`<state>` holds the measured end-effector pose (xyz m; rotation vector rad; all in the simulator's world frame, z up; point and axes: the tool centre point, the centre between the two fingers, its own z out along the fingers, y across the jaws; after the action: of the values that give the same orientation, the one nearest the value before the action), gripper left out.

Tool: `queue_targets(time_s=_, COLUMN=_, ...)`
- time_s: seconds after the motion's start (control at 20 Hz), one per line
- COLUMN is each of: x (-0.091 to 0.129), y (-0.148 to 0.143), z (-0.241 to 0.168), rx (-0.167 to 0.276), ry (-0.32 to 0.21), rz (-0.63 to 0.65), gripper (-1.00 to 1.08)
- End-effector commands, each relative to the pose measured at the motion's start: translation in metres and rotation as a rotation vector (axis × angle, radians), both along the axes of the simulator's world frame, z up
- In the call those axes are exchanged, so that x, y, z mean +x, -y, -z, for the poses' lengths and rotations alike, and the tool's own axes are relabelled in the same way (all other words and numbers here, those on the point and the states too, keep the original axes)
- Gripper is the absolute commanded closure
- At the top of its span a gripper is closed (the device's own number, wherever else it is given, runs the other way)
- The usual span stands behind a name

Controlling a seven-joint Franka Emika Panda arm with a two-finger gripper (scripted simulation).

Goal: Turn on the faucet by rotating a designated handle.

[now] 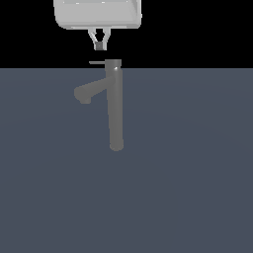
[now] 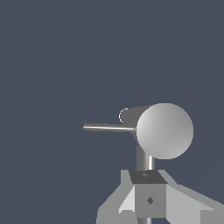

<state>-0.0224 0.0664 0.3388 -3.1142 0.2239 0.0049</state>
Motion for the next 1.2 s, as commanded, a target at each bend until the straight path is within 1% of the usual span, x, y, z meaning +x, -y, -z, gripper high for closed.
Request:
queue_targets(time_s=0.0, x=0.018, y=-0.003, z=0.010, rx=-0.004, ry=0.001, rz=0.009, gripper=1.08)
queue_targets(time_s=0.3, x=0.050, y=-0.009, z=0.027, rx=-0.013, ry=0.001, rz=0.024, gripper=1.08)
queue_targets(time_s=0.55, x=0.066, y=-0.011, z=0.036, rx=-0.018, ry=0.001, rz=0.033, gripper=1.08)
queue_targets(time_s=0.8, x=0.074, y=-0.012, z=0.039, rx=-0.020, ry=0.001, rz=0.036, gripper=1.08)
queue_targets(time_s=1.15, x=0.073, y=-0.011, z=0.038, rx=-0.020, ry=0.001, rz=0.035, gripper=1.08)
